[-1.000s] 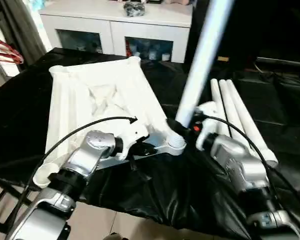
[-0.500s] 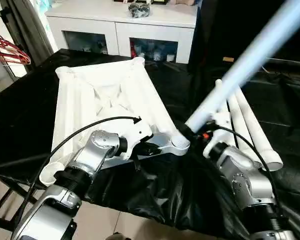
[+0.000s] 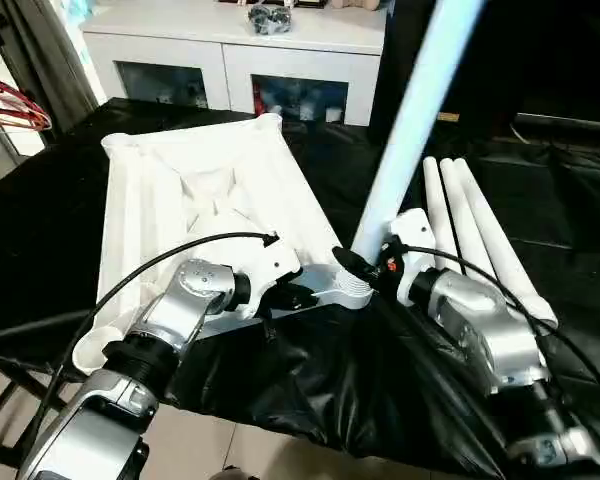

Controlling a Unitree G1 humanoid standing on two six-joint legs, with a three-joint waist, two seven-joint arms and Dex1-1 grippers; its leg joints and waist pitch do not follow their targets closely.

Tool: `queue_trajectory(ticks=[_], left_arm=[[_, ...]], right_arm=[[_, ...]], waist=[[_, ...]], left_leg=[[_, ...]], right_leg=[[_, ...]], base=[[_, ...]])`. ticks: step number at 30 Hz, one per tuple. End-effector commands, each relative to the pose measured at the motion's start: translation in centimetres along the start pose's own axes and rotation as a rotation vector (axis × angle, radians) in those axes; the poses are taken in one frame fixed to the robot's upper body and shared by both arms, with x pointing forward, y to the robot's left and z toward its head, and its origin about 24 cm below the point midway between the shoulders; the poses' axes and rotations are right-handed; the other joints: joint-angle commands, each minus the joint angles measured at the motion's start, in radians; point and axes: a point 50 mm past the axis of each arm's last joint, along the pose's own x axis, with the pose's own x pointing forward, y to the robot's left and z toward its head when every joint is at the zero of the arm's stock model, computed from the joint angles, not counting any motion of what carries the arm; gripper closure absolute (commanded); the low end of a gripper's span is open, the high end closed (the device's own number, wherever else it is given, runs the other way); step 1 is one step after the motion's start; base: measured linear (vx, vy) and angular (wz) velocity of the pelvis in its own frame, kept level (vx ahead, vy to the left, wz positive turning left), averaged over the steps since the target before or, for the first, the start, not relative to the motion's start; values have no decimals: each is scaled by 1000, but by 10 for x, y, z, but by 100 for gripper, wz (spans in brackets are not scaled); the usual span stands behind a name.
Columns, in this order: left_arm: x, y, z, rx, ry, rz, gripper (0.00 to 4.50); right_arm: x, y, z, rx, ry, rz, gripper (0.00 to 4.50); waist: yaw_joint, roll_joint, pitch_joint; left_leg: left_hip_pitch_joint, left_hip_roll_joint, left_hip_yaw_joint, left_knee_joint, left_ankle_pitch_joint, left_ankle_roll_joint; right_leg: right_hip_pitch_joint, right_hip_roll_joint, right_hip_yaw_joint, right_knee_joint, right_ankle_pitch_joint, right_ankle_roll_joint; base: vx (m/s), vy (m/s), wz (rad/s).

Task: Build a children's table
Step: Insert table leg to table base

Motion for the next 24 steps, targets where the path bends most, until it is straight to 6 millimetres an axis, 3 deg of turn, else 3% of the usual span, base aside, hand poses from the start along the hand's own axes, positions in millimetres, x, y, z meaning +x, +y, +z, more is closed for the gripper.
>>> queue_trajectory(ticks=[1, 4, 10, 11, 13, 16, 24], left_arm=[[-10, 8, 10, 49, -25, 49, 450], [-13, 4, 10, 71, -24, 5, 450], [-21, -5, 14, 120, -21, -90, 450], [-23, -6, 15, 135, -12, -99, 450], [-25, -7, 15, 144, -5, -103, 450], [-30, -7, 16, 145, -2, -101, 450], [-36, -10, 15, 133, 13, -82, 450]], right_arm=[[-1, 10, -36, 79, 154, 84, 261], [-3, 9, -39, 93, 166, 133, 261], [-11, 7, -41, 87, 190, 241, 261], [-13, 6, -42, 78, 197, 266, 261], [-15, 6, -43, 69, 203, 287, 261], [-18, 7, -43, 42, 209, 331, 261], [-19, 9, -43, 32, 196, 371, 261]], waist=[[-5, -11, -49], [-5, -11, -52], [-1, -19, -50], [2, -19, -48], [3, -18, -48], [2, -23, -41], [2, -26, -32]], left_leg=[[24, 75, -38, -93, -284, 0], [21, 74, -36, -91, -258, 7], [15, 78, -32, -90, -167, 44], [21, 79, -27, -88, -151, 54], [21, 79, -26, -88, -134, 61], [20, 80, -27, -91, -137, 66], [25, 84, -27, -97, -178, 42]], right_leg=[[21, -117, 52, -98, -411, -162], [26, -118, 52, -94, -377, -170], [37, -116, 48, -76, -190, -217], [32, -114, 47, -77, -150, -225], [35, -112, 43, -70, -94, -243], [37, -113, 40, -69, -79, -249], [38, -116, 38, -78, -159, -241]], base=[[0, 0, 0], [0, 0, 0], [0, 0, 0], [0, 0, 0], [0, 0, 0], [0, 0, 0], [0, 0, 0]])
